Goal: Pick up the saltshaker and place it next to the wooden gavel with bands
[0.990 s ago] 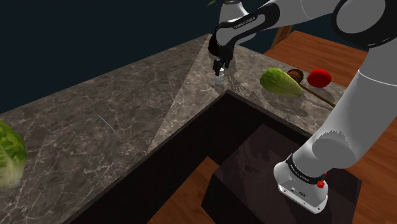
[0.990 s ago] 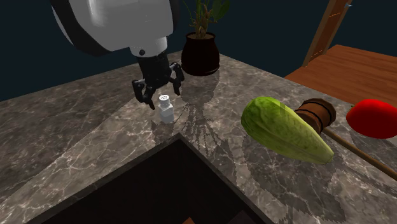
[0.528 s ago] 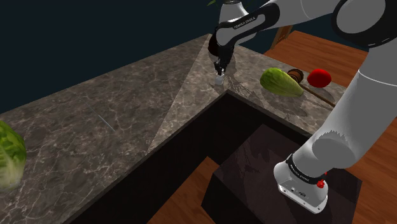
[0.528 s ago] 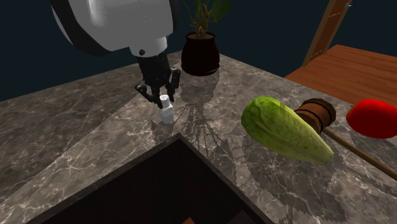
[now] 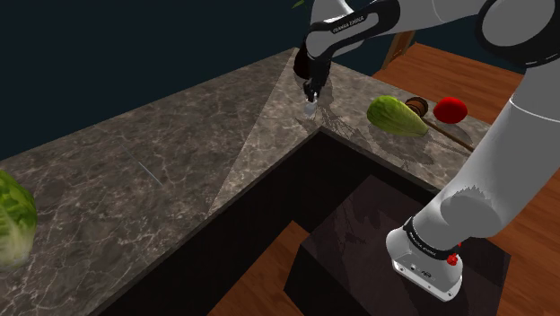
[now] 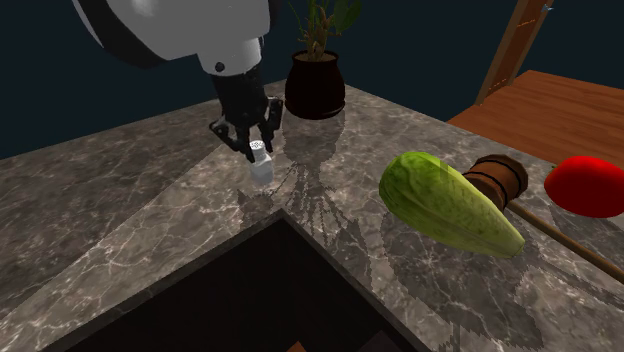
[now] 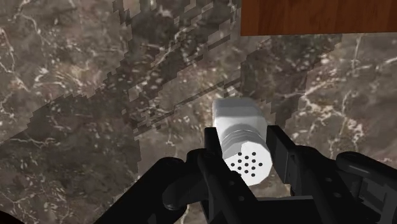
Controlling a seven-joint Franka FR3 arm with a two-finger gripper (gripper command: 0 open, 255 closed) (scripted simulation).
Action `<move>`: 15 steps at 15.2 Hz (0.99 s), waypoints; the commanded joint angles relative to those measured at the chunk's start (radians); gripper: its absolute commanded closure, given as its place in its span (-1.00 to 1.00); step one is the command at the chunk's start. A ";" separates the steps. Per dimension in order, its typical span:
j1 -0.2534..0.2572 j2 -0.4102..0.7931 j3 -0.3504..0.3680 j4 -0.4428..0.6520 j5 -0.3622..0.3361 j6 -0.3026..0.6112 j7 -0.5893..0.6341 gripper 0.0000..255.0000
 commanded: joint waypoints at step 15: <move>0.003 -0.067 0.001 0.134 0.003 -0.201 -0.018 1.00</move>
